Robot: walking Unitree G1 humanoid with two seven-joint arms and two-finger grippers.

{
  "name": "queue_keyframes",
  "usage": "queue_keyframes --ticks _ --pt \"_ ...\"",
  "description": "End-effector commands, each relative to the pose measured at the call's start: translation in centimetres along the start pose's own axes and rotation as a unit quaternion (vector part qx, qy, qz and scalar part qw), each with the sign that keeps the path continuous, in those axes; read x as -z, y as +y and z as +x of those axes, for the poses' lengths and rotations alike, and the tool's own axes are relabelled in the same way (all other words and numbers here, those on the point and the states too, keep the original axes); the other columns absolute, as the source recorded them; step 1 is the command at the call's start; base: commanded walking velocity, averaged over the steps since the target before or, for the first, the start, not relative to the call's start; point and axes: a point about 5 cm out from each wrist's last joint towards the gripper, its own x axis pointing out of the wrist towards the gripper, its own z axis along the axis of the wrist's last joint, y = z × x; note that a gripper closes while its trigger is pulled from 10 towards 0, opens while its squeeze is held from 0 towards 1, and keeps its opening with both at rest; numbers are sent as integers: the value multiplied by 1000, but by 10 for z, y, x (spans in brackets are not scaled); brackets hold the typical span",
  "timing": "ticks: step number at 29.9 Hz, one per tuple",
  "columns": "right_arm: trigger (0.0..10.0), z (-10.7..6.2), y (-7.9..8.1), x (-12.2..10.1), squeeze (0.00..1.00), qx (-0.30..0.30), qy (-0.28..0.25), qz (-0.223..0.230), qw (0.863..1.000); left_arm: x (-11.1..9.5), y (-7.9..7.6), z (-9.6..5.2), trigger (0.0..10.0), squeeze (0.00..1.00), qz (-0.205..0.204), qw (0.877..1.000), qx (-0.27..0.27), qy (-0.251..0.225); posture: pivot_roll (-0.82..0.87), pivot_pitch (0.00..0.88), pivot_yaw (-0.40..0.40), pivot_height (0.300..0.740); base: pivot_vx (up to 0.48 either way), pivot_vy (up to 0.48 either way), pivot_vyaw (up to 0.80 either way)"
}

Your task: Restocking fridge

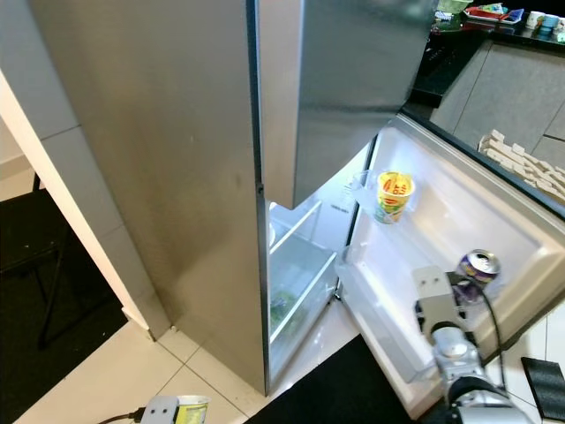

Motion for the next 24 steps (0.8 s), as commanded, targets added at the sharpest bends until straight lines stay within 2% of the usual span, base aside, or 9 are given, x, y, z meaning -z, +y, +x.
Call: queue_keyframes --ticks 1,4,13,16,19,20,23,24 --pt "10000 -1 -13 6 0 29 14 7 999 10 -3 -2 10000 0 -6 1000 3 15 -51 0 -44 740 0 0 0" --pt "10000 -4 -31 17 0 58 37 1 998 10 -2 -2 10000 0 -7 1000 2 15 -51 0 -44 740 0 0 0" --pt "10000 -8 -31 27 0 59 53 -18 997 10 -2 -2 10000 0 -6 1000 3 16 -54 0 -42 740 0 0 0" --pt "10000 -10 -15 33 0 22 63 -9 998 9 -2 -2 10000 0 -5 1000 3 14 -54 0 -43 740 0 0 0" --pt "10000 -20 17 50 0 -55 97 8 994 8 -1 -1 10000 0 -4 1000 1 13 -51 0 -44 740 0 0 0" --pt "10000 -20 17 50 0 -55 97 8 994 8 -1 -1 10000 0 -4 1000 1 13 -51 0 -44 740 0 0 0" --pt "10000 -35 42 72 0 -107 140 24 984 8 0 -2 10000 0 -3 1000 0 13 -52 0 -42 740 0 0 0" --pt "10000 -35 42 72 0 -107 140 24 984 8 0 -2 10000 0 -3 1000 0 13 -52 0 -42 740 0 0 0"
